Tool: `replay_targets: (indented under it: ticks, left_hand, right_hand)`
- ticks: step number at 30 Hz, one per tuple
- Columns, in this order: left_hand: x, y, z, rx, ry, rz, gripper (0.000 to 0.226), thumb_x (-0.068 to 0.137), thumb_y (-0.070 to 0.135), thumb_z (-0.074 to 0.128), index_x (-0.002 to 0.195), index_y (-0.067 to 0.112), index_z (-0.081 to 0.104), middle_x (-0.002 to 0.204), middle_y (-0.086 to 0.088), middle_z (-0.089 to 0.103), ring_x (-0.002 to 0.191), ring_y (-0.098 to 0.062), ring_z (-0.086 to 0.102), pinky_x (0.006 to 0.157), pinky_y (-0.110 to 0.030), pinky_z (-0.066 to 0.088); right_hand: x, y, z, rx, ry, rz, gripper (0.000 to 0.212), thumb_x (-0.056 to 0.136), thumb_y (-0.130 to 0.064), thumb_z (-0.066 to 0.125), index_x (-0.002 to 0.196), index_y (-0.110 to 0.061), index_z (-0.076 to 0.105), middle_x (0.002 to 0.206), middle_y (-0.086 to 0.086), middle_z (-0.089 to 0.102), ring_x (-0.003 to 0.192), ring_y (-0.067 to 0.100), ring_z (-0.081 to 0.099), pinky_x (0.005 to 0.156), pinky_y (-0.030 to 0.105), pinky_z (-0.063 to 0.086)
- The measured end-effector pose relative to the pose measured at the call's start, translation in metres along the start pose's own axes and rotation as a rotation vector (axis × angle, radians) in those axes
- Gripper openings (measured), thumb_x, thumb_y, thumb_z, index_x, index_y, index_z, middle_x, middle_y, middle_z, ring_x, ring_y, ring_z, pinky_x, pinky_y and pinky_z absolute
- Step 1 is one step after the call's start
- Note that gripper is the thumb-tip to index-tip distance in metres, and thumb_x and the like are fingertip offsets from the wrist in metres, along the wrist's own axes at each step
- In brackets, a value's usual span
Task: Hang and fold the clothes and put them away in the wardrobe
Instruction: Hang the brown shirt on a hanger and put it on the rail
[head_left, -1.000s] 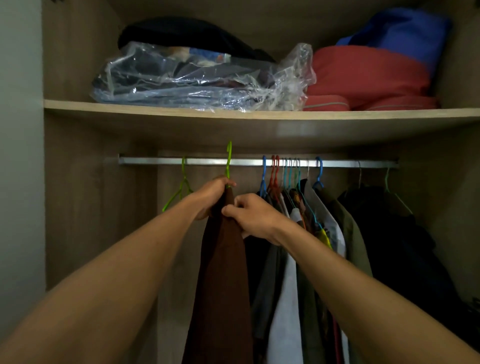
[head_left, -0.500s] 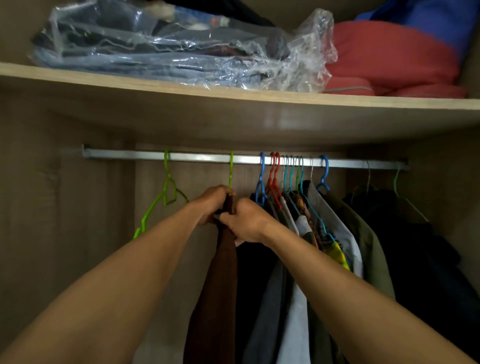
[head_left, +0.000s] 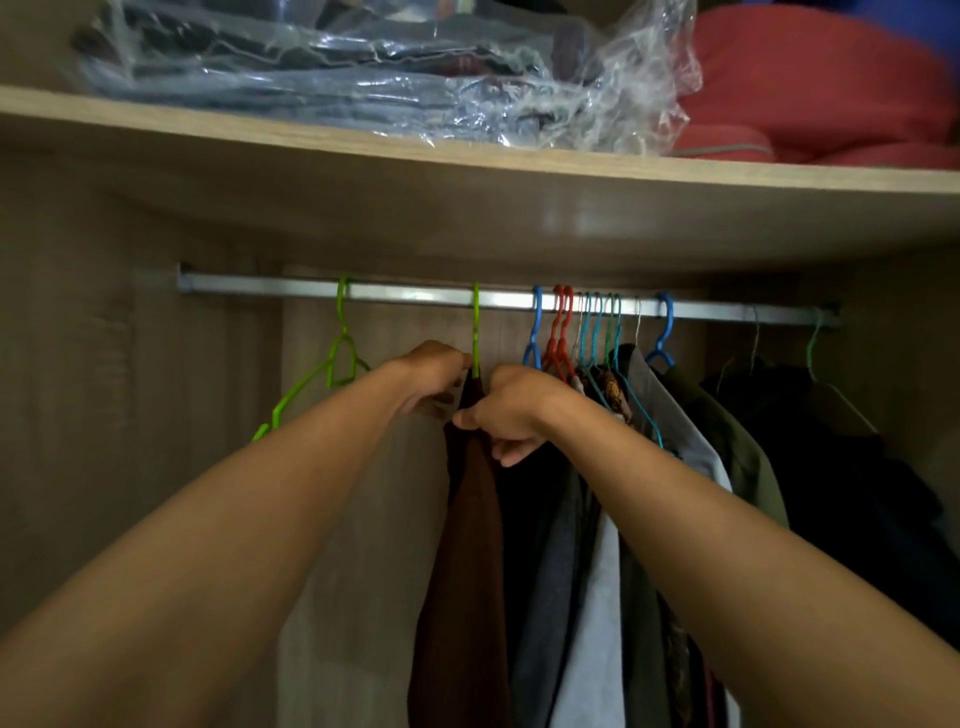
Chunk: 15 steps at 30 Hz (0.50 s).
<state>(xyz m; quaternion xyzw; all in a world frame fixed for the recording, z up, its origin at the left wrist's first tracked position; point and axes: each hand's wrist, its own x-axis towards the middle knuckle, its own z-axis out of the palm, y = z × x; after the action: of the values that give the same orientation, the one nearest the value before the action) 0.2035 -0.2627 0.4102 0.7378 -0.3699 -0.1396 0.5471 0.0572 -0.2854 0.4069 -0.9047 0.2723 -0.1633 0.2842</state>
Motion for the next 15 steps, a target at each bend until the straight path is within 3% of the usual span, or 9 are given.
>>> replay_targets:
  ticks: [3, 6, 8, 10, 13, 15]
  left_hand:
    - [-0.014, 0.009, -0.016, 0.065, 0.096, 0.034, 0.028, 0.099, 0.018, 0.048, 0.118, 0.003, 0.063, 0.107, -0.014, 0.065, 0.08, -0.027, 0.066, 0.076, -0.043, 0.058]
    - [-0.028, 0.017, -0.034, 0.092, 0.165, 0.05, 0.026, 0.098, 0.011, 0.045, 0.113, 0.0, 0.064, 0.095, -0.011, 0.066, 0.075, -0.022, 0.067, 0.069, -0.04, 0.06]
    - [-0.034, 0.019, -0.051, 0.108, 0.227, 0.068, 0.021, 0.099, 0.011, 0.046, 0.101, 0.003, 0.065, 0.096, -0.01, 0.07, 0.073, -0.019, 0.067, 0.066, -0.037, 0.058]
    - [-0.036, 0.019, -0.071, 0.117, 0.32, 0.114, 0.021, 0.095, 0.012, 0.05, 0.085, 0.006, 0.068, 0.094, -0.012, 0.075, 0.073, -0.023, 0.07, 0.067, -0.039, 0.061]
    - [-0.041, 0.01, -0.1, 0.314, 0.506, 0.159, 0.026, 0.086, 0.023, 0.056, 0.085, 0.005, 0.075, 0.088, -0.013, 0.077, 0.084, -0.031, 0.074, 0.083, -0.037, 0.06]
    - [-0.043, -0.001, -0.111, 0.407, 0.618, 0.187, 0.025, 0.092, 0.023, 0.054, 0.089, 0.004, 0.072, 0.105, -0.019, 0.073, 0.103, -0.036, 0.068, 0.089, -0.033, 0.053]
  right_hand:
    - [-0.004, -0.004, -0.005, -0.048, 0.063, -0.01, 0.029, 0.099, -0.022, 0.064, 0.077, -0.007, 0.052, 0.077, 0.011, 0.059, 0.059, 0.019, 0.061, 0.054, 0.029, 0.059]
    - [-0.003, -0.01, -0.009, -0.159, 0.198, -0.038, 0.023, 0.094, -0.024, 0.065, 0.083, -0.007, 0.057, 0.085, 0.011, 0.065, 0.062, 0.022, 0.069, 0.057, 0.033, 0.063]
    - [-0.006, -0.018, -0.007, -0.225, 0.269, -0.064, 0.023, 0.093, -0.026, 0.063, 0.1, -0.003, 0.061, 0.101, 0.013, 0.069, 0.08, 0.028, 0.074, 0.071, 0.034, 0.061]
    - [-0.008, -0.026, -0.003, -0.243, 0.343, -0.106, 0.035, 0.092, -0.027, 0.061, 0.12, -0.006, 0.059, 0.124, 0.015, 0.064, 0.111, 0.033, 0.066, 0.082, 0.032, 0.051]
    - [-0.007, -0.042, 0.01, -0.234, 0.419, -0.176, 0.037, 0.089, -0.027, 0.061, 0.122, -0.01, 0.059, 0.131, 0.015, 0.06, 0.12, 0.034, 0.06, 0.086, 0.033, 0.049]
    - [-0.002, -0.052, 0.021, -0.216, 0.443, -0.221, 0.034, 0.087, -0.026, 0.06, 0.117, -0.009, 0.06, 0.129, 0.017, 0.062, 0.118, 0.036, 0.06, 0.087, 0.035, 0.05]
